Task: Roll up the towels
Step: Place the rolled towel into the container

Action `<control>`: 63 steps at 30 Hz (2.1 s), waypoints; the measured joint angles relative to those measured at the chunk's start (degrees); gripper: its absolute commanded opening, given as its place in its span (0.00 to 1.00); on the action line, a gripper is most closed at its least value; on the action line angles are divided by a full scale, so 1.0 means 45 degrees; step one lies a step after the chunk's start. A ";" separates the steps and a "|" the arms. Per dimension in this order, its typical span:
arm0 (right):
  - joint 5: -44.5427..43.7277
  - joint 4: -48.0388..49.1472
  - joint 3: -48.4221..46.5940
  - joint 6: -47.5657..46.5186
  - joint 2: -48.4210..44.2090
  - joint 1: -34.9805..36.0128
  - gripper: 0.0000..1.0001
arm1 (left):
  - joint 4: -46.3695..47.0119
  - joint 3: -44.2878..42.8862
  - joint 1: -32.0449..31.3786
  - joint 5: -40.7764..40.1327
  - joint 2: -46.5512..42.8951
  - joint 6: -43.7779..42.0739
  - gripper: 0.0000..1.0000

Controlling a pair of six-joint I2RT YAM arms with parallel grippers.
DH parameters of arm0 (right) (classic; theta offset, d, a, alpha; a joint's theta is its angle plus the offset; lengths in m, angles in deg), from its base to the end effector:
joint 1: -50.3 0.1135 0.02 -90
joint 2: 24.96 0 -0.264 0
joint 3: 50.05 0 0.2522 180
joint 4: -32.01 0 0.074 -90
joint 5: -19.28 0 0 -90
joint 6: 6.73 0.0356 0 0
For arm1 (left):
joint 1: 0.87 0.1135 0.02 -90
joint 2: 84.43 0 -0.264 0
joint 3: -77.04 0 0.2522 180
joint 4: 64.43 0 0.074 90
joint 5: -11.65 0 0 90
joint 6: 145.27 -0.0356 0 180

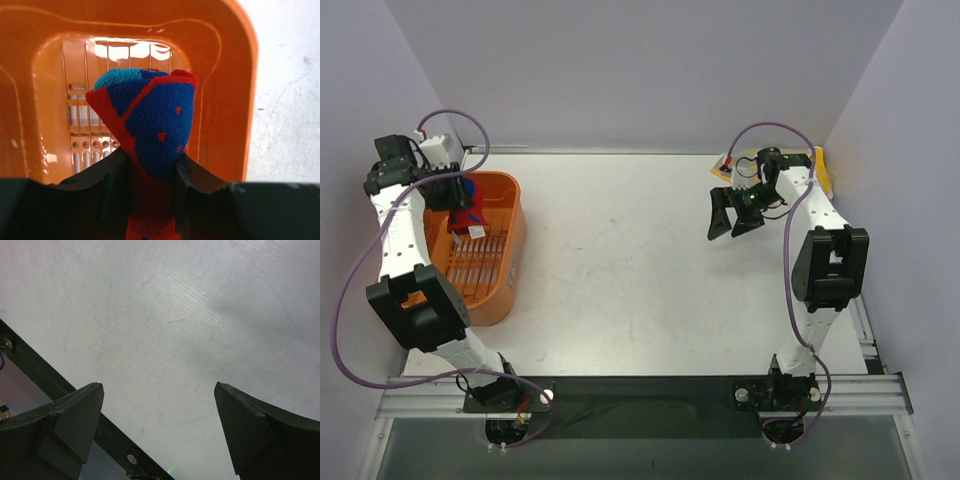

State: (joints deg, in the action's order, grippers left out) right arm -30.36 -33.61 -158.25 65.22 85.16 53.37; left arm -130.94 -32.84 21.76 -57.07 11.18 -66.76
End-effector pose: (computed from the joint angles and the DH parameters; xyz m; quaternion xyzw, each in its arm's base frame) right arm 0.3997 0.0445 0.2595 -0.2348 0.8927 0.3117 0.2253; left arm 0.3334 0.1250 0.3537 -0.0308 0.9313 -0.0737 0.3553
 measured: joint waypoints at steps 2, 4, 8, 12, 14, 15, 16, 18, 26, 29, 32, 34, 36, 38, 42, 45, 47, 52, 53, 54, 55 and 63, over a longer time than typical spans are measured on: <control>-0.0296 -0.0209 0.0000 -0.0087 0.0000 0.0238 1.00 | 0.0175 0.0301 -0.0034 -0.0272 0.0330 0.0437 0.00; -0.0612 -0.0447 -0.0073 -0.0160 0.0000 0.0452 1.00 | 0.0510 0.0544 -0.0107 -0.0549 0.0646 0.0806 0.00; -0.1059 -0.0821 -0.0631 -0.0257 0.0000 0.0797 1.00 | 0.1224 0.0695 -0.0554 -0.1054 0.1399 0.1175 0.00; -0.1399 -0.0933 -0.1384 -0.0257 0.0000 0.0850 1.00 | 0.1860 0.0690 -0.1253 -0.1311 0.2414 0.1200 0.00; -0.1525 -0.0947 -0.1506 -0.0257 0.0000 0.0835 1.00 | 0.2035 0.0695 -0.1540 -0.1379 0.2943 0.1180 0.00; -0.1583 -0.0967 -0.1525 -0.0257 0.0000 0.0835 1.00 | 0.2113 0.0704 -0.1661 -0.1418 0.3181 0.1166 0.00; -0.1617 -0.0991 -0.1525 -0.0257 0.0000 0.0835 1.00 | 0.2181 0.0729 -0.1768 -0.1452 0.3390 0.1151 0.00; -0.1695 -0.1064 -0.1525 -0.0262 0.0000 0.0835 1.00 | 0.2317 0.0811 -0.1943 -0.1481 0.3735 0.1103 0.06; -0.1734 -0.1214 -0.1302 -0.0335 0.0000 0.0835 1.00 | 0.2919 0.0894 -0.2127 -0.1569 0.4619 0.1015 0.25; -0.1734 -0.1234 -0.1297 -0.0345 0.0000 0.0835 1.00 | 0.3109 0.0981 -0.2127 -0.1603 0.4624 0.0937 0.39; -0.1734 -0.1253 -0.1297 -0.0345 0.0000 0.0835 1.00 | 0.3264 0.1059 -0.2127 -0.1617 0.4624 0.0787 0.49; -0.1734 -0.1258 -0.1297 -0.0350 0.0000 0.0835 1.00 | 0.3317 0.1073 -0.2127 -0.1617 0.4624 0.0729 0.52; -0.1734 -0.1268 -0.1297 -0.0350 0.0000 0.0835 1.00 | 0.3385 0.1112 -0.2132 -0.1617 0.4624 0.0665 0.57; -0.1734 -0.1273 -0.1297 -0.0350 0.0000 0.0835 1.00 | 0.3410 0.1117 -0.2142 -0.1617 0.4624 0.0568 0.61; -0.1734 -0.1292 -0.1297 -0.0359 0.0000 0.0835 1.00 | 0.3361 0.1117 -0.2195 -0.1627 0.4609 0.0364 0.66; -0.1734 -0.1297 -0.1297 -0.0359 0.0000 0.0835 1.00 | 0.3259 0.1117 -0.2215 -0.1632 0.4566 0.0238 0.71; -0.1734 -0.1297 -0.1297 -0.0359 0.0000 0.0835 1.00 | 0.3143 0.1117 -0.2215 -0.1642 0.4517 0.0146 0.75; -0.1734 -0.1302 -0.1297 -0.0398 0.0000 0.0835 1.00 | 0.2705 0.1117 -0.2244 -0.1778 0.4216 -0.0194 0.90; -0.1734 -0.1307 -0.1297 -0.0403 0.0000 0.0835 1.00 | 0.2613 0.1112 -0.2244 -0.1797 0.4104 -0.0277 0.97; -0.1734 -0.1307 -0.1297 -0.0403 0.0000 0.0835 1.00 | 0.2516 0.1112 -0.2244 -0.1846 0.3973 -0.0369 0.97; -0.1734 -0.1307 -0.1297 -0.0403 0.0000 0.0835 1.00 | 0.2414 0.1112 -0.2239 -0.1909 0.3823 -0.0403 0.97; -0.1739 -0.1370 -0.1705 -0.0437 0.0005 0.0505 1.00 | 0.1433 0.0053 -0.2244 -0.2361 0.2521 -0.1156 0.97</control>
State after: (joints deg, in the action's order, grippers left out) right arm -38.18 -39.77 -165.92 63.26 85.18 55.65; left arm -124.49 -32.60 11.66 -67.69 22.53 -71.96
